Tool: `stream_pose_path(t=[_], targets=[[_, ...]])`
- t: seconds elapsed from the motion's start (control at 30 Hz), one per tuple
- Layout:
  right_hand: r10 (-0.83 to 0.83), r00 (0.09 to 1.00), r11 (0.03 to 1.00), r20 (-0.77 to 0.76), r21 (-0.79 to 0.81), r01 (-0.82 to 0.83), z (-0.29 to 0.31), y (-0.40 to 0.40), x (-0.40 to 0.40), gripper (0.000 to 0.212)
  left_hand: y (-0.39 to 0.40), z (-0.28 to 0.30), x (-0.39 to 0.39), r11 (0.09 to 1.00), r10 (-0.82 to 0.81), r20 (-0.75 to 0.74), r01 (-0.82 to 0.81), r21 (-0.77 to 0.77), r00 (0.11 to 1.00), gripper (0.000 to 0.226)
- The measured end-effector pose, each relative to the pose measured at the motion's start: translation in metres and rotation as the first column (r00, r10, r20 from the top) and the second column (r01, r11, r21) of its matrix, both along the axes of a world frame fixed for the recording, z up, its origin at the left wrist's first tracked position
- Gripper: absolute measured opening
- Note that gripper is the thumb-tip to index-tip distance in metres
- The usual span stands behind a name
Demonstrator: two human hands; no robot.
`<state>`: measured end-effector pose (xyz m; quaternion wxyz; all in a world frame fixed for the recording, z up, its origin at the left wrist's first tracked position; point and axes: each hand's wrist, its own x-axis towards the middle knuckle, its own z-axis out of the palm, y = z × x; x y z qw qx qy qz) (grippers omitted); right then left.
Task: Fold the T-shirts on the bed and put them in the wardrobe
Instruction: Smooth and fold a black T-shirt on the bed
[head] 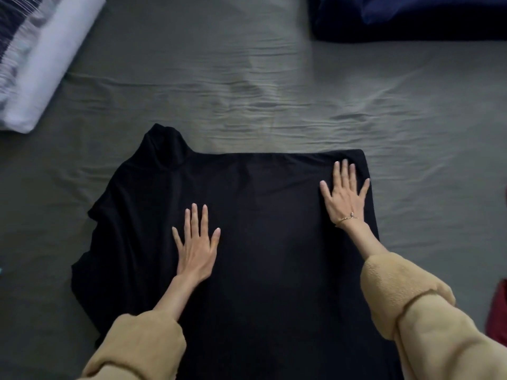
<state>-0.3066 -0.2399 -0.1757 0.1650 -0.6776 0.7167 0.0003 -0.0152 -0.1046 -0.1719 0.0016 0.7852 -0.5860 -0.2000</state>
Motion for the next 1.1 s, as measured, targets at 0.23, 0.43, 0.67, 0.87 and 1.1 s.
stream_pose_path(t=[0.23, 0.43, 0.67, 0.87, 1.1], targets=[[0.136, 0.989, 0.988, -0.052, -0.061, -0.139, 0.004, 0.019, 0.024, 0.061, 0.001, 0.002, 0.002, 1.0, 0.006, -0.024, -0.006, -0.013, 1.0, 0.062], [0.377, 0.915, 0.925, 0.145, -0.111, -0.363, 0.012, 0.094, 0.093, 0.066, 0.042, 0.009, 0.022, 0.953, 0.183, -0.063, -0.192, -0.234, 0.981, 0.061], [0.61, 0.749, 0.785, 0.257, -0.072, -0.615, 0.023, 0.167, 0.196, 0.052, 0.084, 0.02, 0.097, 0.785, 0.546, -0.099, -0.549, -0.288, 0.832, 0.048], [0.598, 0.75, 0.793, 0.283, -0.074, -0.605, 0.038, 0.183, 0.271, 0.04, 0.104, 0.029, 0.161, 0.594, 0.769, -0.185, -0.791, -0.148, 0.612, 0.05], [0.459, 0.85, 0.887, 0.257, -0.081, -0.454, 0.05, 0.165, 0.359, 0.032, 0.106, 0.028, 0.23, 0.698, 0.63, -0.592, -0.701, 0.146, 0.503, 0.038]])
